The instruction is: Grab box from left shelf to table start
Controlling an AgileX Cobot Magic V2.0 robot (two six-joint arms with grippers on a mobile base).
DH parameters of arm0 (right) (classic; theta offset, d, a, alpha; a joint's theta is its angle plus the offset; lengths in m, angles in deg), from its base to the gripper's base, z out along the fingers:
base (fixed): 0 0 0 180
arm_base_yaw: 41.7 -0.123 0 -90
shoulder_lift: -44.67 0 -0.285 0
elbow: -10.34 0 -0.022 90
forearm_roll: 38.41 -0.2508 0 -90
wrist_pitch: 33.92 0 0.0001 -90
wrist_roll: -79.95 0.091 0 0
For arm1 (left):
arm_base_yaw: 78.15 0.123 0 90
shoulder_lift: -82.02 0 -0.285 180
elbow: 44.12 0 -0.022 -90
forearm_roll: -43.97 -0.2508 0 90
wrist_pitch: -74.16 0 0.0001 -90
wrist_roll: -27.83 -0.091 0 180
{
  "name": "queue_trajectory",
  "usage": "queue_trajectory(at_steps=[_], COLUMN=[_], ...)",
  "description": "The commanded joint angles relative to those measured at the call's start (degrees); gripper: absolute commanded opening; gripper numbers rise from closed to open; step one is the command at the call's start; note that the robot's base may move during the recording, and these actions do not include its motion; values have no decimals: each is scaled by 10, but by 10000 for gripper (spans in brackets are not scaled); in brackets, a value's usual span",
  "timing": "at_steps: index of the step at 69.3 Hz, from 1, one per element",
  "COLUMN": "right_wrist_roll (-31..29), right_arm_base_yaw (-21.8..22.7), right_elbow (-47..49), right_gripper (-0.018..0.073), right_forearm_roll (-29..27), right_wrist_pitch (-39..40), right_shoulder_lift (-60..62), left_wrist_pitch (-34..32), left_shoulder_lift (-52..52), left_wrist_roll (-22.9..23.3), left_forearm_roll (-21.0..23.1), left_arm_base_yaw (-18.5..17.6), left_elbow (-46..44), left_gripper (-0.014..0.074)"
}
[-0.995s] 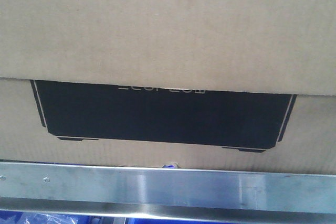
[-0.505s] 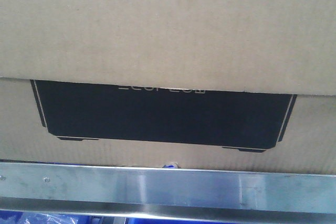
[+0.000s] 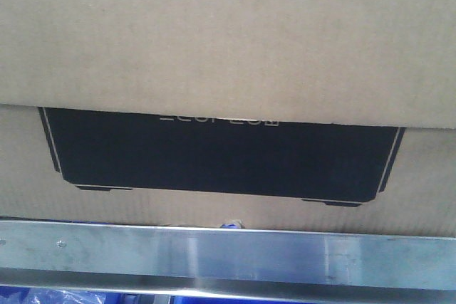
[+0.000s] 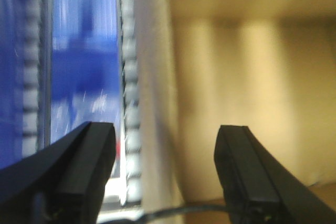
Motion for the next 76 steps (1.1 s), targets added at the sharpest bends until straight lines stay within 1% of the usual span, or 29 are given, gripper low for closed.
queue_trajectory(at_steps=[1,10,17,21,27,28,35,39,40,48,62,71,76], right_wrist_roll=[-3,-3,-3,-3,-3,-3,-3,-3,-3,-3,-3,-3,-3], right_arm_base_yaw=[0,0,0,0,0,0,0,0,0,0,0,0,0], right_elbow=[1,32,74,114,165,177,239,272,280,356,495,582,619], right_gripper=[56,56,64,109,250,301,547,627,634,601,601,601,601], right_forearm_roll=[1,-2,-2,-2,-2,-2,-2,-2,-2,-2,-3,-12,-13], right_wrist_pitch=[77,61,27,-11,-66,-80,-140,-173,-180,-239,-334,-398,-416], right_shoulder_lift=[5,5,5,5,0,-2,-29,-56,-62,-127,-274,-375,-424], left_wrist_pitch=[-21,-22,-21,-21,-21,-21,-21,-21,-21,-17,3,3,3], left_shoulder_lift=[3,-4,-7,-6,-6,-6,-6,-6,-6,-6,-6,-6,-6], left_wrist_roll=[0,0,0,0,0,0,0,0,0,0,2,2,2], left_forearm_roll=[-16,-21,-21,-21,-21,-21,-21,-21,-21,-20,-20,-20,-20], left_arm_base_yaw=[-4,-4,-4,-4,-4,-4,-4,-4,-4,-4,-4,-4,-4], left_elbow=[-21,-21,-21,-21,-21,-21,-22,-22,-22,-22,-22,-22,-22], left_gripper=[328,328,328,328,328,328,328,328,328,328,328,328,328])
